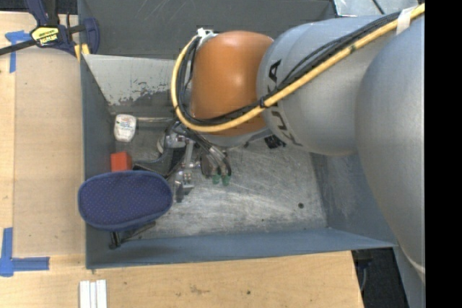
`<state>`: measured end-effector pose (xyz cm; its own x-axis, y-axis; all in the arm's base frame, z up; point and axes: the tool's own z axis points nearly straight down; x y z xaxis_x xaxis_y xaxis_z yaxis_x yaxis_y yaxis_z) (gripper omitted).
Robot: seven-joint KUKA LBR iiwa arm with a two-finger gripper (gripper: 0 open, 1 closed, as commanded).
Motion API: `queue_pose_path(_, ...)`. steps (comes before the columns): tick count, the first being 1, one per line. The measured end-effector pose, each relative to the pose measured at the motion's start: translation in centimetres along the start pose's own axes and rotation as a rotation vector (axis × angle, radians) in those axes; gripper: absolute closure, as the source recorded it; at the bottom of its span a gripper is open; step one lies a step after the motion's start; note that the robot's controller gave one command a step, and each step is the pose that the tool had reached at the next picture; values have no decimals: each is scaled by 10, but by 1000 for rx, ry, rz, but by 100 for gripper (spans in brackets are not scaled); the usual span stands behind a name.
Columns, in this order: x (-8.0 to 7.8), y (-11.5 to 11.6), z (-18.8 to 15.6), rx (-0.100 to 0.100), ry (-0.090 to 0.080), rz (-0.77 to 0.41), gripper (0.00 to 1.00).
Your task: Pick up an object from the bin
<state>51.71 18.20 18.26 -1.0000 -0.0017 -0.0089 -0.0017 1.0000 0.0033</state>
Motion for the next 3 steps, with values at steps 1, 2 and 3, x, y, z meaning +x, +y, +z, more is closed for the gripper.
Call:
queue_pose_path(1, -14, -7, 60, -5, -18, 143, 0)
queue_pose_path(2, -26, 20, 81, 4, -2, -89, 0)
queue_pose_path(3, -25, 20, 81, 5, 0, -89, 100)
